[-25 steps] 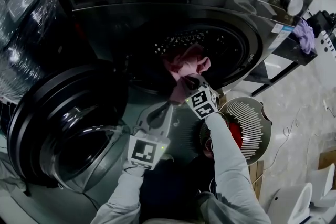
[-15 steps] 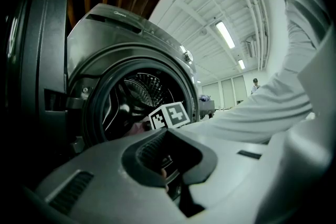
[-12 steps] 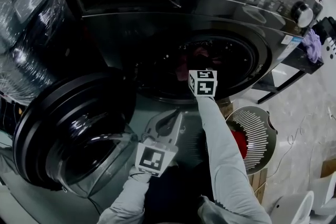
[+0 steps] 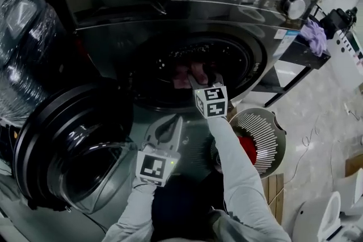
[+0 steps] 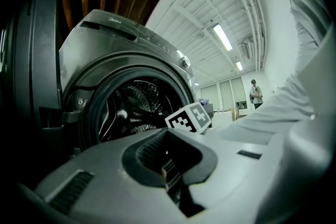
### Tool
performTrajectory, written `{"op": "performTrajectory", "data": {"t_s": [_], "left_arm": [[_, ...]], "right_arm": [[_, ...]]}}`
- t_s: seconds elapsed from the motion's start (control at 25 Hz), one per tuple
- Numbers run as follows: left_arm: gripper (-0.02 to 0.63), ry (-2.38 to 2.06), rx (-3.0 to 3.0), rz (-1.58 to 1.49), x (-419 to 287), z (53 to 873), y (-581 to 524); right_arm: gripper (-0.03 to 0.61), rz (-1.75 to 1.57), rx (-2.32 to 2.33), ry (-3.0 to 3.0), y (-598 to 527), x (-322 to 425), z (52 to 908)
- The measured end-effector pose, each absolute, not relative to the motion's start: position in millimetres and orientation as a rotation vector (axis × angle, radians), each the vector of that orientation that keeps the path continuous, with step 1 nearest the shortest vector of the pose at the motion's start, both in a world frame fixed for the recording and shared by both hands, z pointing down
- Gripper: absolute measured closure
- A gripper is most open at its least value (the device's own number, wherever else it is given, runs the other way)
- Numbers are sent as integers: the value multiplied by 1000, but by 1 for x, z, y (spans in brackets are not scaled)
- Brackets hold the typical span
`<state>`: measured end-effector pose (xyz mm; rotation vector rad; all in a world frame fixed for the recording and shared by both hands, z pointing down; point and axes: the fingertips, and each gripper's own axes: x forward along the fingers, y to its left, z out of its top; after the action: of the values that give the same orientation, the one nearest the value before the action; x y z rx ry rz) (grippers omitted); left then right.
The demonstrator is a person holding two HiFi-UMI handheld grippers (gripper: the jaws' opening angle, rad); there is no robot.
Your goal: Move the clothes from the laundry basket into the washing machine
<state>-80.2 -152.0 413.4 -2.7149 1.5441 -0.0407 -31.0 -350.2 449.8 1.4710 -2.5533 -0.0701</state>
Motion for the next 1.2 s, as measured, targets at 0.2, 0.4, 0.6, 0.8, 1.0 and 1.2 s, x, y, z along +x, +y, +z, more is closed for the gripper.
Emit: {"op": "performTrajectory", "data": {"t_s": [0.2, 0.4, 0.6, 0.8, 1.0, 1.2], "left_arm": [[594, 1496, -2667, -49, -82, 390, -150], [594, 1444, -2656, -9, -73, 358, -137], [594, 1343, -2688, 20, -29, 348, -136], [594, 1241, -2744, 42, 5, 351, -130], [594, 1172, -2802, 31, 31, 368, -128], [594, 1158, -2825, -3, 37, 390, -133]], "right_arm": [[345, -138, 1441, -2633, -303, -20, 402], [349, -159, 1444, -2695, -247, 9, 354], [370, -233, 1509, -2661, -204, 78, 334], [370, -222, 1588, -2565, -153, 140, 344], [370, -133, 1644, -2435, -114, 195, 383], [370, -25, 1595, -2337, -94, 228, 433]]}}
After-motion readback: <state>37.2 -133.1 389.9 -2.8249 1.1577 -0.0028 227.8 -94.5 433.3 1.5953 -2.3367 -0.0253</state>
